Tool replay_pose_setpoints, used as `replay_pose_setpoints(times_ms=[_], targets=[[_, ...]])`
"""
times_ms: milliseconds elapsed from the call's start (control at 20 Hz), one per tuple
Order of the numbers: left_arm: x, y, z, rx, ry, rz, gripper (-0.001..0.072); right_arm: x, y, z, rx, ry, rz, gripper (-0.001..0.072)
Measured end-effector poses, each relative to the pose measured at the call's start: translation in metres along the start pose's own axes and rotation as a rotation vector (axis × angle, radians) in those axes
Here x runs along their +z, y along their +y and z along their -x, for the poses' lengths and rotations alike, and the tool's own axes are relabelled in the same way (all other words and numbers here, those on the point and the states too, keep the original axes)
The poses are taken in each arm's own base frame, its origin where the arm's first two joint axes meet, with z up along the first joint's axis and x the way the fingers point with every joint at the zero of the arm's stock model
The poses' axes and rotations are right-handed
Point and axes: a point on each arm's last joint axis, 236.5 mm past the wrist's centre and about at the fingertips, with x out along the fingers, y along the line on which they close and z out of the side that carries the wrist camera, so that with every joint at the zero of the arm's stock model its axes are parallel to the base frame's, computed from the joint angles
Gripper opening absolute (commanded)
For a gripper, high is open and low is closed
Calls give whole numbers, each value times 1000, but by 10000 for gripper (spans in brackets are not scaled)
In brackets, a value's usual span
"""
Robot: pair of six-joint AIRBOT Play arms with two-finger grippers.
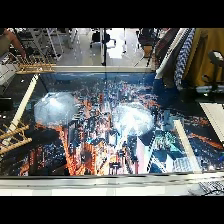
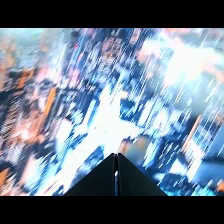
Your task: Fold the clothes and pants, and hang the long-sleeved shirts on hangers.
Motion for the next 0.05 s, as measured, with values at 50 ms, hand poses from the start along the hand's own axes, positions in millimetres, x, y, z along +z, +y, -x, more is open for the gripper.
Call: replay_pose_setpoints(times_ms=[50], targets=[[2,2,1,7,-11,1,189,9,-1,-5,-22,-34,34,20]])
